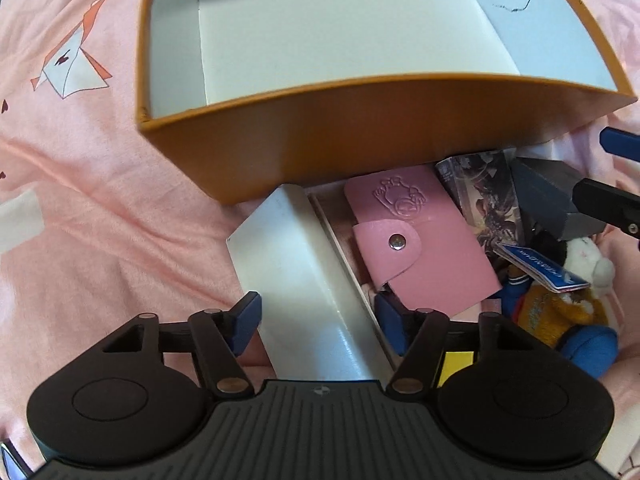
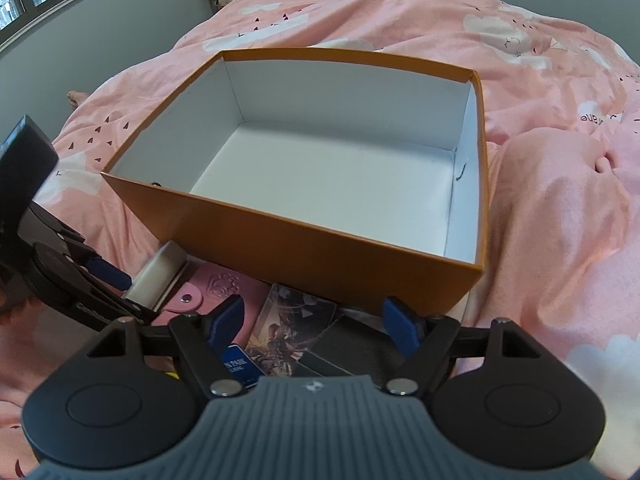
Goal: Organize objects
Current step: 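Grasp the white glasses case with the left tool and lift it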
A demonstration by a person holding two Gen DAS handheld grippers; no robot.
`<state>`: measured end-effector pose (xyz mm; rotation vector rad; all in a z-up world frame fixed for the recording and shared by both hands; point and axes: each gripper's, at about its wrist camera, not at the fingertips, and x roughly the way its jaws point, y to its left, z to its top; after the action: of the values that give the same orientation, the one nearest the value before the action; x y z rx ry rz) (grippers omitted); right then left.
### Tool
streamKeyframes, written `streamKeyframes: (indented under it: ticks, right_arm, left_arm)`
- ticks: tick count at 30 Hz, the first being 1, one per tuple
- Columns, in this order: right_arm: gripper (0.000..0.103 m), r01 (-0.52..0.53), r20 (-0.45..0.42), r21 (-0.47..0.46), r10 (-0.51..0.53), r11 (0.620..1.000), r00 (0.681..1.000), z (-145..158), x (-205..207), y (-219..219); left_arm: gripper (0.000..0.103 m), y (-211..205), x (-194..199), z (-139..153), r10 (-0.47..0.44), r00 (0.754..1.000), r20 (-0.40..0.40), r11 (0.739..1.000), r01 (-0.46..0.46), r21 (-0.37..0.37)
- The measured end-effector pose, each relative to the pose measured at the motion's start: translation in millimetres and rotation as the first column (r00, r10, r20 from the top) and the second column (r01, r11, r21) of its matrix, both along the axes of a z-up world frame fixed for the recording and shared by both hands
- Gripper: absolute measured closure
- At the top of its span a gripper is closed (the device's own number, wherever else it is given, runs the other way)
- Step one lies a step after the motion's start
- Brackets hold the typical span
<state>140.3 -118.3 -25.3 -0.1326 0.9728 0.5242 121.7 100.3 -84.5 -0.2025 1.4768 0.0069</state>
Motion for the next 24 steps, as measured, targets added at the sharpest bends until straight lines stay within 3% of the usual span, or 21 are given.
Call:
streamKeyframes:
  ticks: [5, 8, 13, 18, 22, 24]
  right_arm:
    - [0.026, 0.011, 0.005, 0.007, -0.011, 1.0, 1.0, 2, 2, -4]
    - [0.028, 0.026, -0.031, 0.033, -0.025, 0.999, 0.999, 2, 8, -11]
    - [0.035, 0.084, -0.091, 0.063, -0.078, 0.994, 0.993, 6, 21, -29]
    - [0.035, 0.173, -0.137, 0.083, -0.161, 0.981, 0.977, 13, 27, -58]
    - [0.036, 0.193, -0.173, 0.074, -0.178, 0.978, 0.969, 14, 23, -69]
    - [0.037, 0.185, -0.197, 0.077, -0.167, 0.98, 0.966, 13, 18, -71]
  left_arm:
    - [0.05, 13, -10, 16, 0.023, 1.0, 0.005, 0.999, -0.023, -0.039]
    - [0.055, 21, -15, 22, 0.011, 1.0, 0.003, 0.999, -0.011, -0.044]
    - [0.055, 23, -2, 17, -0.036, 0.999, -0.022, 0.998, 0.035, -0.046]
    - [0.052, 6, 5, 12, -0.14, 0.989, -0.052, 0.99, 0.141, 0.009]
    - [0.051, -15, 8, 19, -0.322, 0.942, -0.095, 0.937, 0.332, 0.112]
    - [0.05, -20, 12, 21, -0.368, 0.922, -0.125, 0.913, 0.383, 0.141]
